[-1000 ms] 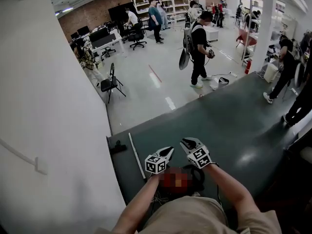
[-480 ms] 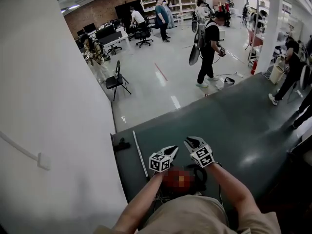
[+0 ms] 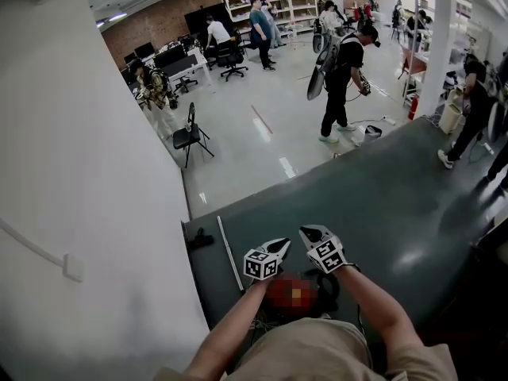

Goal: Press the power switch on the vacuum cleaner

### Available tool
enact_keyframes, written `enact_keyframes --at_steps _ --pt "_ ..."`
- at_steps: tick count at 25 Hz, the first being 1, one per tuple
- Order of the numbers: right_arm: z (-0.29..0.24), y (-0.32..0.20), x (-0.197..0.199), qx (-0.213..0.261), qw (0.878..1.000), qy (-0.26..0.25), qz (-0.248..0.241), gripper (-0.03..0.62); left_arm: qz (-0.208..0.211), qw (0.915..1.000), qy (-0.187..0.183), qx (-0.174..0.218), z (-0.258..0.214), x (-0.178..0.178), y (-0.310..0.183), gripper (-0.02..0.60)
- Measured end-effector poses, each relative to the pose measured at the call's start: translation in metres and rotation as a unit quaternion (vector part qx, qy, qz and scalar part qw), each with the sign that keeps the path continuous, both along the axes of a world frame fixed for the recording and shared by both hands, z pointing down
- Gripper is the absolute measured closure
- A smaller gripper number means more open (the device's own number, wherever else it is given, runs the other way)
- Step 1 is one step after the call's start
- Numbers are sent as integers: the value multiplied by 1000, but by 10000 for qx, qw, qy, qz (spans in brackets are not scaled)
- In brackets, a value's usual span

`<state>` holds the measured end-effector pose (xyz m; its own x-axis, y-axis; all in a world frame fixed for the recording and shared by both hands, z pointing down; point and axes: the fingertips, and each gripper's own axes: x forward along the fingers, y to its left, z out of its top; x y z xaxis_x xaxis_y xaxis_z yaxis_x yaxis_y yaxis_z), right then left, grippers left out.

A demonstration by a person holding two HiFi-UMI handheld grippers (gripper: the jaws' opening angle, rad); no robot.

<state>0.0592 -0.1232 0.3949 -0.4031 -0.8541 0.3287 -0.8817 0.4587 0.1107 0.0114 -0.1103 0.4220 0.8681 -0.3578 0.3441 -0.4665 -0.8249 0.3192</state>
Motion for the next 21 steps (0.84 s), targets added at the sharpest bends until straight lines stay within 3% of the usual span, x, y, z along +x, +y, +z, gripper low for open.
enact_keyframes --at_steps 9,21 --pt "11 14 9 -91 9999 -64 -41 583 63 9998 -62 -179 10 11 13 575" --pt "14 35 49 -39 9994 -308 144 583 421 9983 -254 -308 24 71 53 574"
